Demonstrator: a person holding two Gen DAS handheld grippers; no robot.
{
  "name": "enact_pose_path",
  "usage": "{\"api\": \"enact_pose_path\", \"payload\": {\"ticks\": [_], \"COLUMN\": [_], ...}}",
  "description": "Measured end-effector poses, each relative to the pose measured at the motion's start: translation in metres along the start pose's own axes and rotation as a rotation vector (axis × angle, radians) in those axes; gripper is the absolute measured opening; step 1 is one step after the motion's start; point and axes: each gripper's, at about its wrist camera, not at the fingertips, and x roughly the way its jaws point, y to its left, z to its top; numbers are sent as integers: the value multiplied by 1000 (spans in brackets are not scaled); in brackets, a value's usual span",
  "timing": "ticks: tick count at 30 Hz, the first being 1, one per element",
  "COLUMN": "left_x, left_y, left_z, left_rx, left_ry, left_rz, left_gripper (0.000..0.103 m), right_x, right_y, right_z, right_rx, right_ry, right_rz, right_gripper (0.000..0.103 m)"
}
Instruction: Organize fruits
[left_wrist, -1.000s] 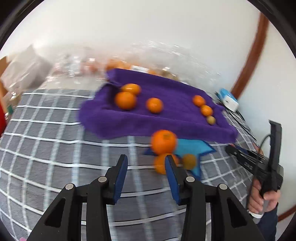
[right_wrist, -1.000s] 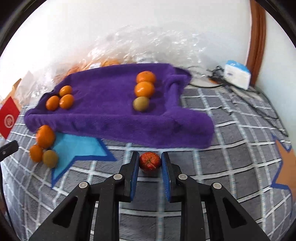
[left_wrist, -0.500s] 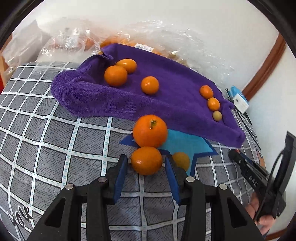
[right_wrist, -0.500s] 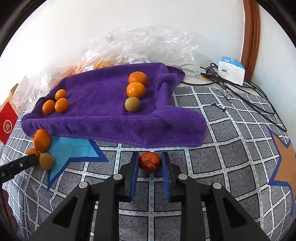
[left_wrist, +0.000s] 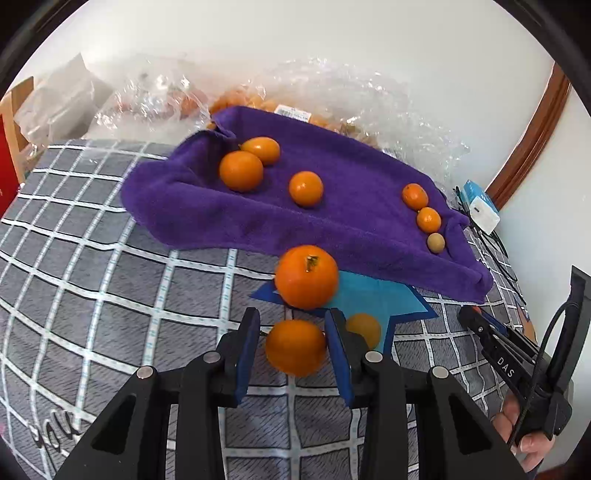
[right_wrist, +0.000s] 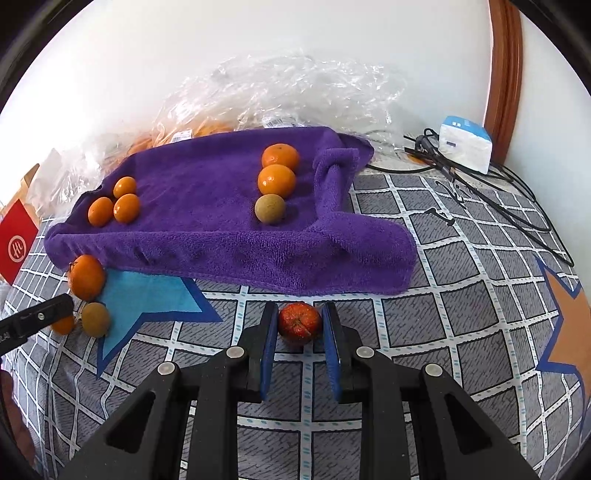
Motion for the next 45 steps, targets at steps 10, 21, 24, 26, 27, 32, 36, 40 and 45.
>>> {"api": "enact_pose_path", "payload": {"ticks": [10,21,24,26,27,32,36,40,45], "left_x": [-19,0,6,11,13,18,16,8,-1], "left_y": [17,9,5,2,1,0,4,12,15], "left_z": [-3,-8,-5,-3,-1,3,3,1,-2], "left_rx": [-19,22,35,53,62,73,69,48,30], "left_ry": [-20,4,3,8,1,-29,-48,-73,-101], "left_rz": [5,11,39,59,67,78,40,-19,-55], "left_gripper": [21,28,33,33,35,36,34,33,31], "right_x": [-8,-7,-7,-6,-6,-5,-4,-4,-7], "right_y": [3,3,2,2,2,2,2,2,3], "right_z": [-1,0,0,0,0,1,1,1,0], "right_rx": [-1,10,9,10,11,10,8,10,8], "right_ry": [-28,-18,-19,-15,-13,-9,-5,-7,-23], "right_rz": [9,19,19,20,21,23,22,23,24], "right_gripper": [24,24,24,24,24,24,24,24,24]}}
